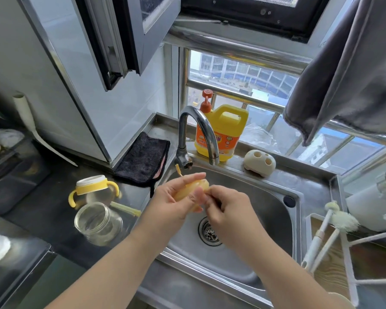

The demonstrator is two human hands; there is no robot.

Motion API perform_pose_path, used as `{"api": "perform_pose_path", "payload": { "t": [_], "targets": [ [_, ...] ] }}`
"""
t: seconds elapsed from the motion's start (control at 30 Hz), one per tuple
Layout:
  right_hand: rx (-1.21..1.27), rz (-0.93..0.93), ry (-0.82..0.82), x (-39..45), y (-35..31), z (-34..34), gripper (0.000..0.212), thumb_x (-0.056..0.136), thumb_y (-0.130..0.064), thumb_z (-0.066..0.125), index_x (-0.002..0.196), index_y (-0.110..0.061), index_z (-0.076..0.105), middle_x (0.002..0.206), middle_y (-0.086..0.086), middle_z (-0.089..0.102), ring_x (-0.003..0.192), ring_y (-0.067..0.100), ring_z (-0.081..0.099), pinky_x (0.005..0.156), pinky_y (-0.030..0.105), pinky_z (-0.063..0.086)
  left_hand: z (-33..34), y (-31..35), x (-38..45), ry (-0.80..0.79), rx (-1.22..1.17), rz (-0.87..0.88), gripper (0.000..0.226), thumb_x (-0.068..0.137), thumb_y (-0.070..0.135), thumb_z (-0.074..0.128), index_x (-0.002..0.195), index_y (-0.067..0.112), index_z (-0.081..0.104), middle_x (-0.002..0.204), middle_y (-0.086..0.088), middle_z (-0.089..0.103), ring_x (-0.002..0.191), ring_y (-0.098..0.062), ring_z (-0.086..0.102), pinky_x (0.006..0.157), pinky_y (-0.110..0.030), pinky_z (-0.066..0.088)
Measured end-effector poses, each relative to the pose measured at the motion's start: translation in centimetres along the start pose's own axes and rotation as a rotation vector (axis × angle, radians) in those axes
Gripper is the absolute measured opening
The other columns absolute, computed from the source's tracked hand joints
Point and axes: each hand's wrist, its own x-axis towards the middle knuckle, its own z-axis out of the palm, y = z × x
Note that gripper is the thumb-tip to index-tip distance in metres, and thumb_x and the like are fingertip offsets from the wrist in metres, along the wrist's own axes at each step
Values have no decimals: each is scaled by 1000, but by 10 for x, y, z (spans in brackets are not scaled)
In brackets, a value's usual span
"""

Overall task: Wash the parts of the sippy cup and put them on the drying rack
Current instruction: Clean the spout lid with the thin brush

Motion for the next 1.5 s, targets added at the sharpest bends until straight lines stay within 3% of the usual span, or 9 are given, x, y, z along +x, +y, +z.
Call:
{"api": "perform_pose_path", "payload": {
  "t": [0.17, 0.3, 0.43, 0.67, 0.73, 0.9, 1.2, 1.33, 1.5],
  "targets": [
    [45, 43, -6, -1, 6, -4, 25, 90, -11, 59, 70, -24, 63, 47, -14, 50, 47, 8, 43, 47, 15, 32, -16, 4, 8, 30, 102, 41, 31, 70, 24, 68, 101, 26, 72, 108, -4, 69, 93, -13, 67, 70, -23, 55],
    [17, 26, -4, 6, 2, 1, 19, 91, -11, 58, 73, -10, 65, 49, -15, 49, 50, 7, 43, 48, 15, 30, -7, 2, 6, -41, 123, 37, 30, 71, 24, 67, 101, 24, 72, 103, -6, 72, 88, -15, 68, 70, -25, 57],
    [25, 20, -21, -1, 4, -4, 19, 90, -8, 58, 76, -16, 67, 45, -16, 47, 44, 7, 41, 45, 12, 29, -17, 16, 14, 78, -125, -63, 29, 77, 28, 60, 101, 15, 70, 109, -20, 68, 91, -27, 65, 72, -34, 58],
    [-176, -138, -56, -13, 11, -19, 16, 86, -24, 55, 78, -20, 68, 45, -20, 44, 44, 2, 42, 44, 12, 29, -26, 22, 23, 70, -345, -291, 33, 96, 34, 41, 110, 15, 64, 115, -20, 66, 96, -29, 64, 77, -41, 55],
    [-241, -160, -103, -15, 13, -16, 19, 86, -28, 51, 79, -23, 67, 47, -12, 48, 43, 6, 39, 44, 22, 37, -26, 22, 23, 78, -354, -309, 33, 99, 30, 38, 111, 13, 64, 114, -21, 66, 97, -31, 64, 79, -42, 54],
    [-271, -106, -180, -12, 12, -12, 33, 84, -35, 37, 87, -22, 67, 59, 0, 57, 50, 16, 43, 53, 32, 44, -25, 22, 22, 38, -283, -285, 33, 101, 26, 36, 112, 13, 64, 113, -21, 67, 95, -29, 65, 77, -40, 56],
    [-237, -20, -168, -9, 1, -4, 18, 91, -15, 51, 88, -20, 68, 60, -14, 49, 51, 3, 46, 52, 15, 32, -20, 18, 21, 88, -229, -191, 30, 100, 26, 37, 108, 15, 64, 107, -17, 69, 92, -26, 64, 81, -40, 54],
    [-190, 35, -124, -14, -6, 11, 16, 90, -15, 51, 83, -19, 65, 68, -5, 58, 61, 13, 51, 63, 30, 44, -17, 16, 20, 155, -261, -139, 27, 100, 25, 39, 104, 16, 64, 103, -15, 67, 91, -25, 62, 78, -37, 54],
    [-73, 208, 8, -7, -6, -2, 21, 91, -13, 53, 77, -16, 67, 54, -7, 50, 52, 0, 50, 48, 16, 35, -14, 13, 13, 116, -232, -157, 28, 99, 23, 38, 106, 11, 63, 101, -18, 70, 87, -28, 65, 73, -34, 56]
  ]
}}
